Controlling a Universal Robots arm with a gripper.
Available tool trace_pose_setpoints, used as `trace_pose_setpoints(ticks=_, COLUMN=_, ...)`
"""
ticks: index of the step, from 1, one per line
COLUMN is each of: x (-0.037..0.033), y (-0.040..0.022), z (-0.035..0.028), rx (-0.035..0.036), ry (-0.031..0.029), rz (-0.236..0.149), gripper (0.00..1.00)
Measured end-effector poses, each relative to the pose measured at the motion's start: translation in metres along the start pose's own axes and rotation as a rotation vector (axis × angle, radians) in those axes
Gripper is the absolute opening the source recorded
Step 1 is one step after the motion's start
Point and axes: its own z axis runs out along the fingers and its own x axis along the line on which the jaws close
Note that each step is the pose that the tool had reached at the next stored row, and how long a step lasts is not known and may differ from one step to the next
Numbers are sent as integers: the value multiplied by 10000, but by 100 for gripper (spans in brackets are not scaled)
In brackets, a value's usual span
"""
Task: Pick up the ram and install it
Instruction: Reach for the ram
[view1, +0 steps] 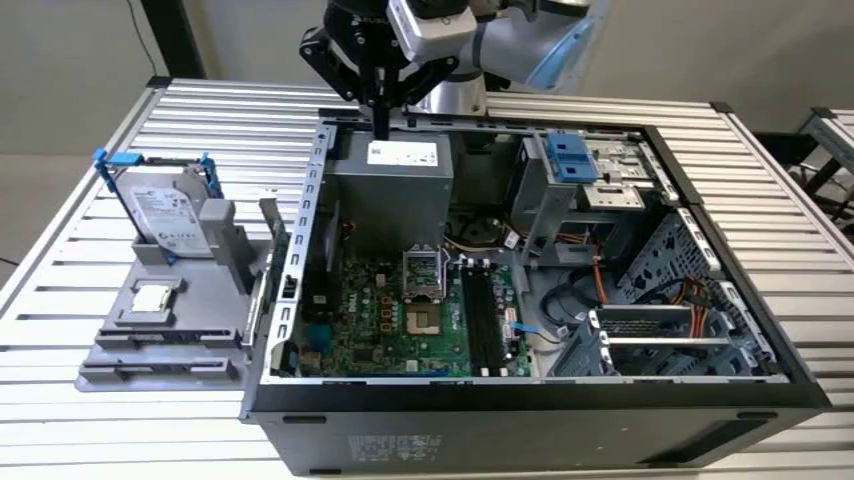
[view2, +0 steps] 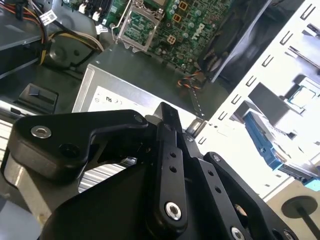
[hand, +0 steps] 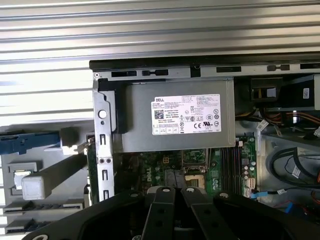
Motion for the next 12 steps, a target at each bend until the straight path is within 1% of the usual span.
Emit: trace_pose_setpoints(ticks=12, x=167, y=-8, z=-3, rx=-1, ry=-2, rz=0, gripper=0)
